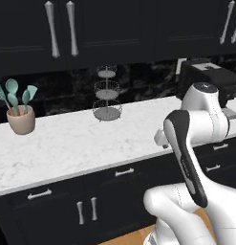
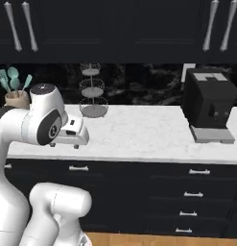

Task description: Navigate to the toaster oven.

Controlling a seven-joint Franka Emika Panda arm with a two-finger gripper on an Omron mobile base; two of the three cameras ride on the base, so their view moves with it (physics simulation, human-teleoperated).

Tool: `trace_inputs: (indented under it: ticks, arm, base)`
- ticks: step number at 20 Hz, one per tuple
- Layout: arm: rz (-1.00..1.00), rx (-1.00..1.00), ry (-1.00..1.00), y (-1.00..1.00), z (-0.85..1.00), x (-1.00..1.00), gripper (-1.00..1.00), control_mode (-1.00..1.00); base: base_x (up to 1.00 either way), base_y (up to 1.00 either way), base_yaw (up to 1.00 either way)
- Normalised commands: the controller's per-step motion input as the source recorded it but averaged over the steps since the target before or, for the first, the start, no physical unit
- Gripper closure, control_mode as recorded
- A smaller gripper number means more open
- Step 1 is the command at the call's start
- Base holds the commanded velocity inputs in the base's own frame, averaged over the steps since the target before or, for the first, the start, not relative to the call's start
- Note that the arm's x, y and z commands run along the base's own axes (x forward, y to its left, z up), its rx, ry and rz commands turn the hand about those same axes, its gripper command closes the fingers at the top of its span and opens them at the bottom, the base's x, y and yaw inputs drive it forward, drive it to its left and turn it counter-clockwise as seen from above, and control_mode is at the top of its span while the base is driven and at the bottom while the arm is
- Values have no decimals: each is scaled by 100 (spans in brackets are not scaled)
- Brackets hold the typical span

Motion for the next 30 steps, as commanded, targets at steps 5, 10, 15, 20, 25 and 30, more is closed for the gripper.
trace_inputs:
  ticks: [5,10,15,20,25,30]
  arm:
    - [0,0,0,0,0,0,-100,100]
    - [0,0,0,0,0,0,-100,100]
    - [0,0,0,0,0,0,-100,100]
    - [0,0,0,0,0,0,-100,100]
    - [0,0,0,0,0,0,-100,100]
    - [0,0,0,0,0,0,-100,100]
  base:
    - [-13,-73,-49]
    - [0,-71,-53]
    - [0,-72,-45]
    - [1,-72,-40]
    - [1,-67,-37]
    - [2,-57,-32]
